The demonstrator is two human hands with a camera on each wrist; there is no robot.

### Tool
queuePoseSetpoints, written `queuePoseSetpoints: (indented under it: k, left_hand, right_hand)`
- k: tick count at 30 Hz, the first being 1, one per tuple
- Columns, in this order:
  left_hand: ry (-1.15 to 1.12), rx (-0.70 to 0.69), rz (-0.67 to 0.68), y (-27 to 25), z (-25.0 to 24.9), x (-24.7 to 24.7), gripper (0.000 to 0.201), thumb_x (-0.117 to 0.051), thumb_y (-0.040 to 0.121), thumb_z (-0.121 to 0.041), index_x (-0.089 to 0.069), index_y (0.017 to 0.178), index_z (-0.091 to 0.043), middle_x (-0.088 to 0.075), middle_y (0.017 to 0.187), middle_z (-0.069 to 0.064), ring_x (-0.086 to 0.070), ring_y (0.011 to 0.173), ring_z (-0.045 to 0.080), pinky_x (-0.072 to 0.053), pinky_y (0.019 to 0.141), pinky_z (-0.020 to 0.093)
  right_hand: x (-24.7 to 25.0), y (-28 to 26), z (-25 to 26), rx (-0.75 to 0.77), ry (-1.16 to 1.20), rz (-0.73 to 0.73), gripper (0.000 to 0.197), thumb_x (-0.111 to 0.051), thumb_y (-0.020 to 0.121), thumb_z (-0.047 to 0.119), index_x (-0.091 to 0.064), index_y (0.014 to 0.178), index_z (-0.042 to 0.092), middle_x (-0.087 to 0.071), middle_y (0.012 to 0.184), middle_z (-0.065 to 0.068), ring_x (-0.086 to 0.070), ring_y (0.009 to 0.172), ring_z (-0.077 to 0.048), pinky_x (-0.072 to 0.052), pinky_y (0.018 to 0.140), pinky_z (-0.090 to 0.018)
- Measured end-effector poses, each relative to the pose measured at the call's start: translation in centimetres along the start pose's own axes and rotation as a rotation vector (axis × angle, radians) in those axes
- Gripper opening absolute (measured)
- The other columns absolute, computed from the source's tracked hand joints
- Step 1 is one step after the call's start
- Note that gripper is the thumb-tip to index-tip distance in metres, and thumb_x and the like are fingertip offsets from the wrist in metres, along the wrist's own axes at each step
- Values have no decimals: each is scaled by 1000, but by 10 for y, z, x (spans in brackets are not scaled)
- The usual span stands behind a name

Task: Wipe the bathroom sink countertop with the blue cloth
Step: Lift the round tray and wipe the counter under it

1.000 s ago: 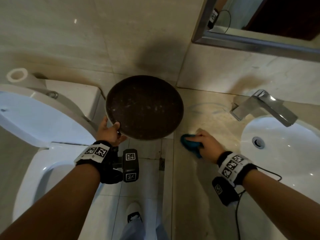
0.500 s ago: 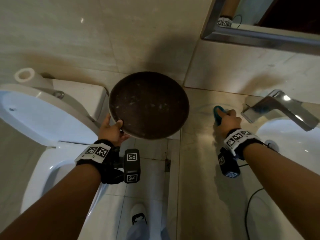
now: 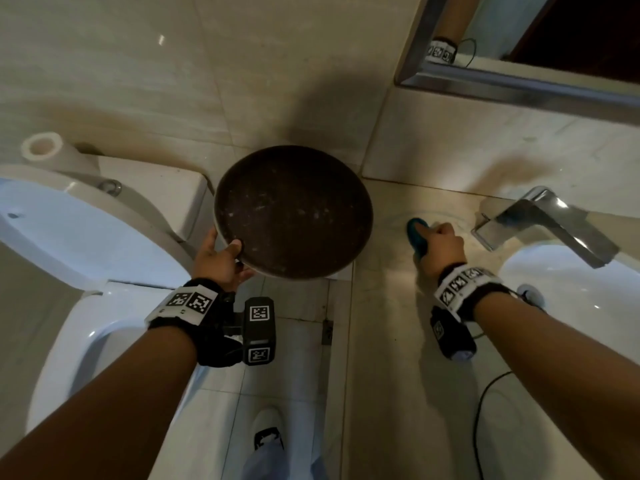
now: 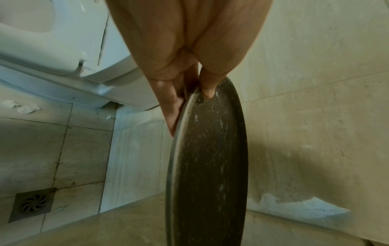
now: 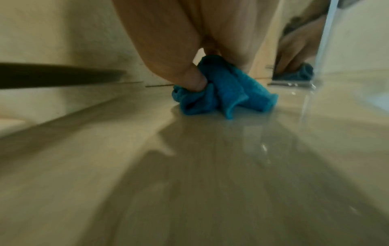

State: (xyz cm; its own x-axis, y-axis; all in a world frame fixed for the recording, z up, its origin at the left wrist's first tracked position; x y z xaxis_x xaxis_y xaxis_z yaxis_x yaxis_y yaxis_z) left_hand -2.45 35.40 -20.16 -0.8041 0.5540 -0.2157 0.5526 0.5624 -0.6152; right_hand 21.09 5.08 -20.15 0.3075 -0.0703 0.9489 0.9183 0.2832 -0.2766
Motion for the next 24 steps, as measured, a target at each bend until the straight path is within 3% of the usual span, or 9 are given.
queuePoseSetpoints:
  k: [4,7,10,13,16,20,22,24]
  left_hand:
    - [-17,-2,15,5,2,3,59,-40,97,-3,-27,146,-34,-41,143,15,-53,117,39,-50,84,49]
    - [7,-7,17,7,3,6,57,-40,98,-4,-28,145,-34,-42,143,14,-54,116,38,-52,76,44]
    - [2,0,-8,6,3,10,58,-41,97,-4,-28,144,-35,-46,140,14,-57,109,35,-53,73,44]
    - [17,3,-11,2,2,12,59,-40,98,-2,-27,145,-35,-48,138,15,-58,104,34,-49,87,51]
    - [29,-7,-11,0,2,14,57,-41,97,-3,-30,143,-36,-48,137,15,-59,102,34,-50,84,50]
    - [6,-16,-14,1,5,19,57,-41,97,-4,-29,144,-35,-47,139,14,-59,103,33,-51,82,50]
    - [1,-32,-14,2,5,22,57,-41,97,-3,-30,144,-33,-47,138,14,-61,98,31,-50,85,52]
    - [-6,-33,-15,1,7,23,56,-40,97,-3,-29,145,-32,-48,137,14,-61,98,31,-49,87,53]
  right_hand:
    - [5,49,21,-15,-11,56,61,-57,85,14,-33,140,24,-28,141,-18,-35,124,-42,-34,104,-43]
    - [7,45,36,100,-118,-24,54,-62,84,35,-43,131,16,-43,131,-17,-46,116,-38,-41,99,-39]
    - [-7,-3,58,365,29,-49,48,-62,81,7,-56,127,20,-48,121,-16,-50,108,-36,-38,96,-25]
    - [-25,-37,61,506,34,119,55,-58,80,-2,-55,128,23,-49,120,-15,-48,108,-32,-36,93,-27]
    - [-16,-24,58,462,74,118,61,-57,78,-6,-51,132,23,-46,121,-17,-49,107,-34,-37,91,-25]
    - [-2,22,36,196,91,12,64,-57,82,2,-40,140,23,-35,135,-19,-45,115,-39,-36,100,-28]
    - [-1,20,40,197,36,-25,62,-58,83,7,-39,140,21,-35,136,-19,-45,114,-40,-38,99,-30]
    - [-3,-2,53,311,74,-43,58,-59,81,5,-47,136,18,-43,129,-21,-49,109,-40,-40,96,-31]
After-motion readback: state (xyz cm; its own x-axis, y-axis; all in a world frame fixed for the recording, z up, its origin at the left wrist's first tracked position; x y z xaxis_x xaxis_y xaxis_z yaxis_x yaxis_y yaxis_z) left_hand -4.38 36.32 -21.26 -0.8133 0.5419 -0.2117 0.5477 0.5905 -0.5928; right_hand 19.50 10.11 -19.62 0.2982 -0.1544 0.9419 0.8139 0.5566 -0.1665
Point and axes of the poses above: each hand's wrist, its own y-axis towards the middle knuckle, its own x-axis out of the back of the hand, z = x × y, the point moved 8 cm from there along y, towards the middle knuckle
